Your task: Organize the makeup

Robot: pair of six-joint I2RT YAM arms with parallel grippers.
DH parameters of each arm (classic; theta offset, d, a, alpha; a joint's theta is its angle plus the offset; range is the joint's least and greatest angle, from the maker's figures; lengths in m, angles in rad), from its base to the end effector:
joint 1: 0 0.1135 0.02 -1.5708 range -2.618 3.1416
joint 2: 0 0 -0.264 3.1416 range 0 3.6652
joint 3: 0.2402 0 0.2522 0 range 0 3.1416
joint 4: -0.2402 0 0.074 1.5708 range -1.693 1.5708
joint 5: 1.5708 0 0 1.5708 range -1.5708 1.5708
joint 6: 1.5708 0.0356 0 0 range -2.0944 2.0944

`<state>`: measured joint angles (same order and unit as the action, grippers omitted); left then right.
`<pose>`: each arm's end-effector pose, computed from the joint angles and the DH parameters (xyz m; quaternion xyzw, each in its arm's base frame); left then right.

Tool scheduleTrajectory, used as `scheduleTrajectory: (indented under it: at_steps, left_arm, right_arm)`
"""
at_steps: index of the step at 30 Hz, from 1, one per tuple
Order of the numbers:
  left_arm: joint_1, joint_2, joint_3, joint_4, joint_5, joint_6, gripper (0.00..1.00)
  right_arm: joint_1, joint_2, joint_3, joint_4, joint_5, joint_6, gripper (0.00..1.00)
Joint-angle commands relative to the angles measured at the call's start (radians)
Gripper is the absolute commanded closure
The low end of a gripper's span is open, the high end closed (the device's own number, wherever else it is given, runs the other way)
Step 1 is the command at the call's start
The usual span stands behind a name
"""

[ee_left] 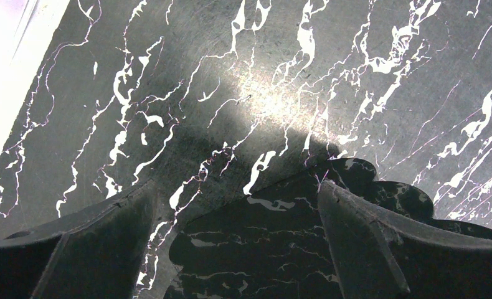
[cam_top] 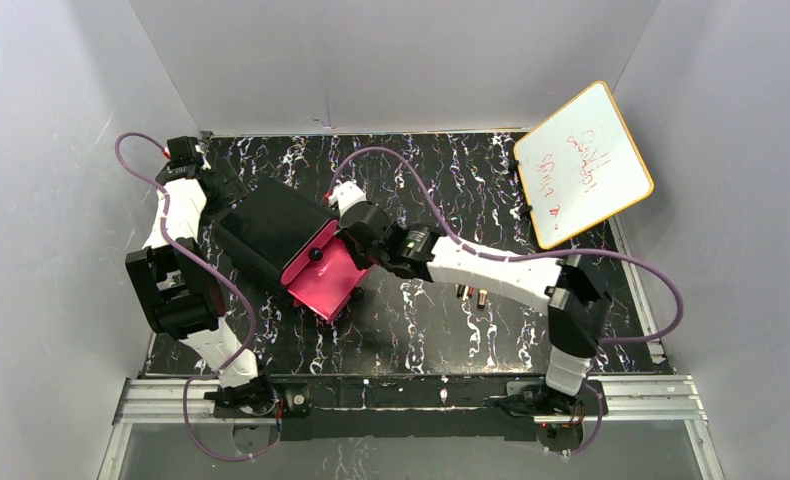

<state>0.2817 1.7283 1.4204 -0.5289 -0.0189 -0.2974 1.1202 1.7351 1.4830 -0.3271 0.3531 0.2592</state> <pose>0.3710 0.1081 0.2758 -0.2697 0.8935 0.0060 0.3589 0.1876 0.3594 0.3122 -0.2854 0.8218 0.1788 0.4596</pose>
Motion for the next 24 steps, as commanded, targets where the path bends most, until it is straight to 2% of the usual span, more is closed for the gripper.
scheduleTrajectory:
  at_steps: [1,7,9,10,12,15,20,24]
  left_arm:
    - [-0.019,-0.029,0.007,-0.065,0.019,0.023,0.02]
    - [-0.019,-0.027,0.006,-0.063,0.019,0.023,0.02]
    - [-0.019,-0.026,0.006,-0.062,0.019,0.023,0.02]
    - [-0.019,-0.024,0.005,-0.062,0.019,0.023,0.02]
    - [-0.02,-0.022,0.006,-0.061,0.019,0.023,0.01]
    - [-0.019,-0.022,0.006,-0.06,0.019,0.023,0.02]
    - [-0.019,-0.022,0.005,-0.058,0.019,0.023,0.02]
    - [-0.019,-0.026,0.002,-0.056,0.019,0.023,0.01]
  right_arm:
    - [0.025,0.078,0.082,-0.03,0.001,-0.004,0.86]
    - [0.047,0.15,0.146,-0.047,0.0,-0.003,0.85]
    - [0.05,0.159,0.154,-0.051,-0.003,-0.003,0.81]
    - [0.049,0.161,0.158,-0.054,-0.004,-0.003,0.74]
    - [0.052,0.158,0.161,-0.056,0.001,-0.008,0.52]
    - [0.052,0.147,0.171,-0.065,0.028,-0.021,0.39]
    - [0.046,0.097,0.197,-0.113,0.121,-0.059,0.38]
    - [-0.045,-0.022,0.097,-0.142,0.187,-0.029,0.38]
